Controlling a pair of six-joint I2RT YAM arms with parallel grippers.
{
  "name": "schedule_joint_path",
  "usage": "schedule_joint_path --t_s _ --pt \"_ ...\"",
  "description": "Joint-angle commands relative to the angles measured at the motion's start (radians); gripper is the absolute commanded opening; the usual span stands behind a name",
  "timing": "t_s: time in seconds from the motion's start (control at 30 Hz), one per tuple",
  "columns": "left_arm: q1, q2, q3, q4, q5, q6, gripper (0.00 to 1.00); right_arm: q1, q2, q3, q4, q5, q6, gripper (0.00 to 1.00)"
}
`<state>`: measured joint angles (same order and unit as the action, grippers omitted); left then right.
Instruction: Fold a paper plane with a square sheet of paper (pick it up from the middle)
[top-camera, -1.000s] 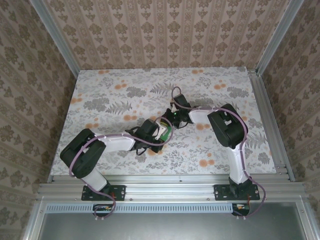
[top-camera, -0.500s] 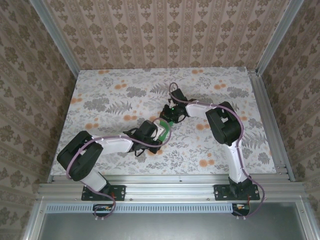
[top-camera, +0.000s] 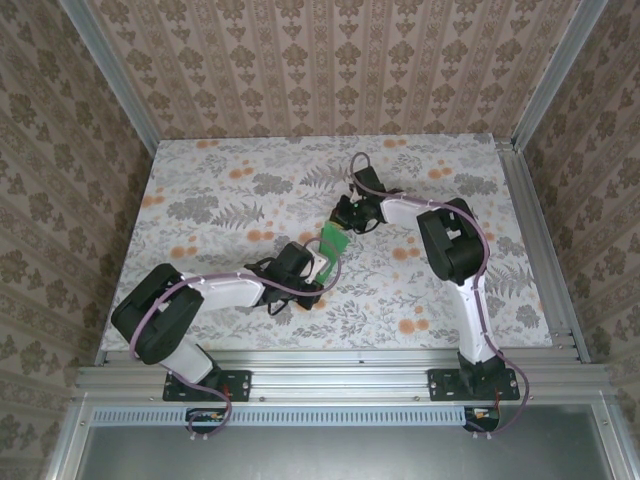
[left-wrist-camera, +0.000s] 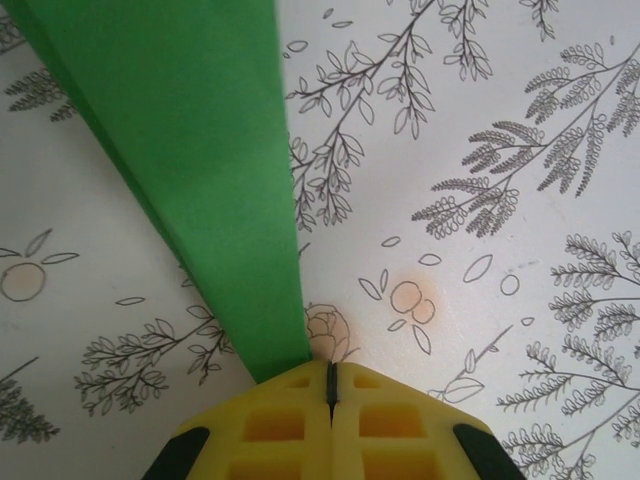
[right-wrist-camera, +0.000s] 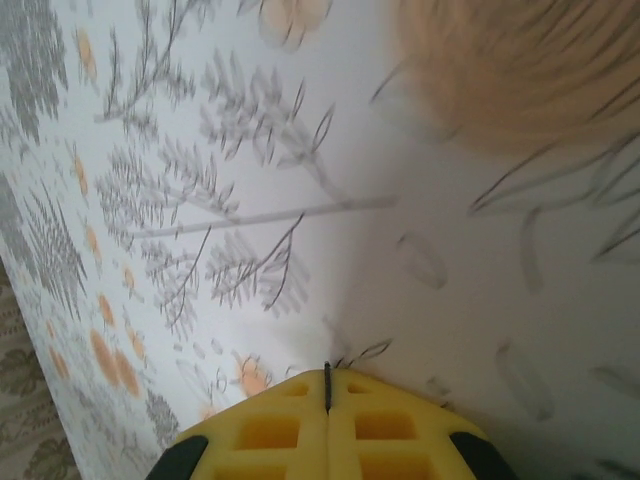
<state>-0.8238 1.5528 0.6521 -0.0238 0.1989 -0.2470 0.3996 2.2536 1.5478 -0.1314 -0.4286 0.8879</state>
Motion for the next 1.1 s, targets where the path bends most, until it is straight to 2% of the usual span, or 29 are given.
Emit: schedule_joint_path --t_s 0.0,0.17,0.33,0.5,0.63,0.73,0.87,1.07 --pt "-0.012 0.017 -0.036 -0.17 0.041 -0.018 0.0 -0.002 -0.015 -0.01 0.015 0.022 -0.016 0.02" --pt "-0.011 -0.025 -0.007 -0.181 0.058 -0.031 0.0 0.007 -0.054 -0.062 0.057 0.006 -0.007 0.02" --pt "-0.009 -0.044 0.024 -0.221 0.068 -0.021 0.0 0.0 -0.204 -0.14 0.039 0.061 -0.055 0.05" --pt "-0.006 -0.111 0.043 -0.239 0.076 -0.033 0.11 0.008 -0.368 -0.32 0.115 0.009 -0.039 0.11" --pt "-0.003 -0.156 0.091 -0.295 0.095 -0.027 0.19 0.062 -0.461 -0.457 0.228 -0.075 0.043 0.13" --pt "0.0 -0.198 0.123 -0.346 0.102 -0.023 0.21 0.123 -0.501 -0.526 0.282 -0.084 0.089 0.12" --pt "0.017 -0.259 0.135 -0.426 0.079 -0.04 0.2 0.173 -0.498 -0.578 0.332 -0.075 0.125 0.12" --pt "0.05 -0.354 0.059 -0.392 0.065 -0.105 0.1 0.246 -0.439 -0.568 0.385 -0.086 0.16 0.1"
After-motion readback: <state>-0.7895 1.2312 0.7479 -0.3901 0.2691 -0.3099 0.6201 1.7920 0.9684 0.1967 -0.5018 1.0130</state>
